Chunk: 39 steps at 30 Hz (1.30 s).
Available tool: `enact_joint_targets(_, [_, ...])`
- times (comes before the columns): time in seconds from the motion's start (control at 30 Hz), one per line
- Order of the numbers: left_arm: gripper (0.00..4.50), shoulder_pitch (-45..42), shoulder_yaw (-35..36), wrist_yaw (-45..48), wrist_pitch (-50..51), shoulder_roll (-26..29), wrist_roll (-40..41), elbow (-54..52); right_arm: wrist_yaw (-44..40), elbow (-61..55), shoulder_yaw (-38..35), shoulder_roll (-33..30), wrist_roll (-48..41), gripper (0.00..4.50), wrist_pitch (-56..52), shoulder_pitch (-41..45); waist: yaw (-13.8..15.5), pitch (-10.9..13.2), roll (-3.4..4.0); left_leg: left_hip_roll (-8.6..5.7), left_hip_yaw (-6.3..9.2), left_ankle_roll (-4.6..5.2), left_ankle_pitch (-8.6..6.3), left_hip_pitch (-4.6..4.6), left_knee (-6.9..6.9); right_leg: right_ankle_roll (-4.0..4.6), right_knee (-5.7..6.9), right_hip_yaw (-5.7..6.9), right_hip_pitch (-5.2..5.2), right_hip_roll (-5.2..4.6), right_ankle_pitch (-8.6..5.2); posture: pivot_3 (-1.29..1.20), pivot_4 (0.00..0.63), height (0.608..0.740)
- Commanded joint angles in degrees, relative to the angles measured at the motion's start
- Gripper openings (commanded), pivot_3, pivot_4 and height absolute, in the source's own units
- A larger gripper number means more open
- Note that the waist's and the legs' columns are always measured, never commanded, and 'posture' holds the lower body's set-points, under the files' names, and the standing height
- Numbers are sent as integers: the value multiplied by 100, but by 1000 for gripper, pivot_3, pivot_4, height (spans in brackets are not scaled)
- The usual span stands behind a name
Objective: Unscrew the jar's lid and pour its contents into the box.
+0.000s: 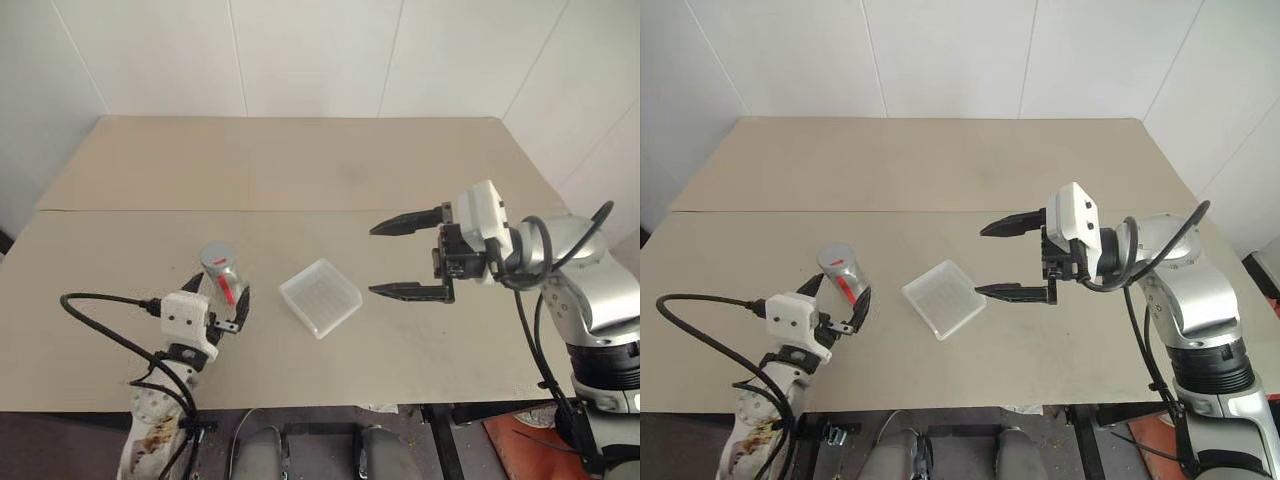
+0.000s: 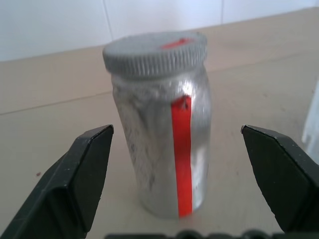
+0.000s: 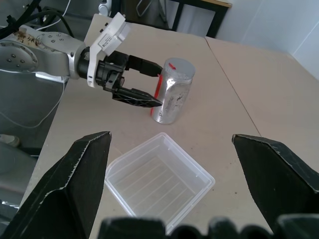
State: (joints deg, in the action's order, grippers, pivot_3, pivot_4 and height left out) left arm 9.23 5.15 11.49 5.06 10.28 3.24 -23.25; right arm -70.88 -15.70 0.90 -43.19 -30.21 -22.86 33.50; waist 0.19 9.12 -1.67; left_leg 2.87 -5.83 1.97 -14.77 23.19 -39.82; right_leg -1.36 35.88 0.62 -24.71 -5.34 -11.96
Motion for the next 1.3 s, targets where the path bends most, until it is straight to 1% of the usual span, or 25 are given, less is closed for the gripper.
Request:
enact_joint_targets(0.03, [4480,-54,-194,-351,-90,-199,-293,-273,-24,-185,-257,-109,-120,4500,151,119,4,0,0,0,0,0,0,1,0,0,-1,0,0,0,0,0,150,740])
enact_joint_targets(0.17, [4480,-127,-320,-736,-29,-520,-479,-292,-31,-210,-300,-150,-172,4500,142,102,8,0,0,0,2,1,0,1,0,0,-1,0,0,0,0,0,150,740])
enact_joint_targets(0.37, [4480,-313,-356,-1175,5,-775,-788,-198,-73,-235,-353,-167,-193,4500,148,72,27,0,-1,-2,4,1,-1,1,0,-1,-2,0,0,1,0,0,150,740])
enact_joint_targets(0.87, [4480,-847,-428,-1790,264,-1024,-1189,345,-145,-256,-488,-219,-312,4500,157,-8,42,1,-1,-3,10,2,-1,4,-2,-2,-5,2,2,1,1,0,150,740])
enact_joint_targets(1.0, [4480,-926,-456,-1775,236,-1011,-1181,423,-118,-258,-499,-218,-318,4500,169,-6,41,1,-1,-3,13,2,-1,4,-2,-2,-4,4,2,2,1,0,150,740])
enact_joint_targets(1.1, [3817,-1013,-458,-1725,157,-971,-1141,525,-51,-268,-534,-199,-334,4500,170,-2,42,1,-1,-3,13,2,-1,5,-1,-2,-5,3,2,2,1,0,150,740])
enact_joint_targets(1.27, [2195,-1180,-452,-1675,68,-914,-1108,663,-16,-361,-578,-183,-367,4500,164,-78,44,1,-2,-3,14,2,-1,6,-2,-2,-5,4,2,1,1,0,150,740])
enact_joint_targets(1.3, [1942,-1206,-447,-1672,66,-909,-1105,686,-8,-378,-582,-176,-366,4500,161,-91,43,1,-2,-3,14,2,-1,6,-2,-2,-5,4,2,1,1,0,150,740])
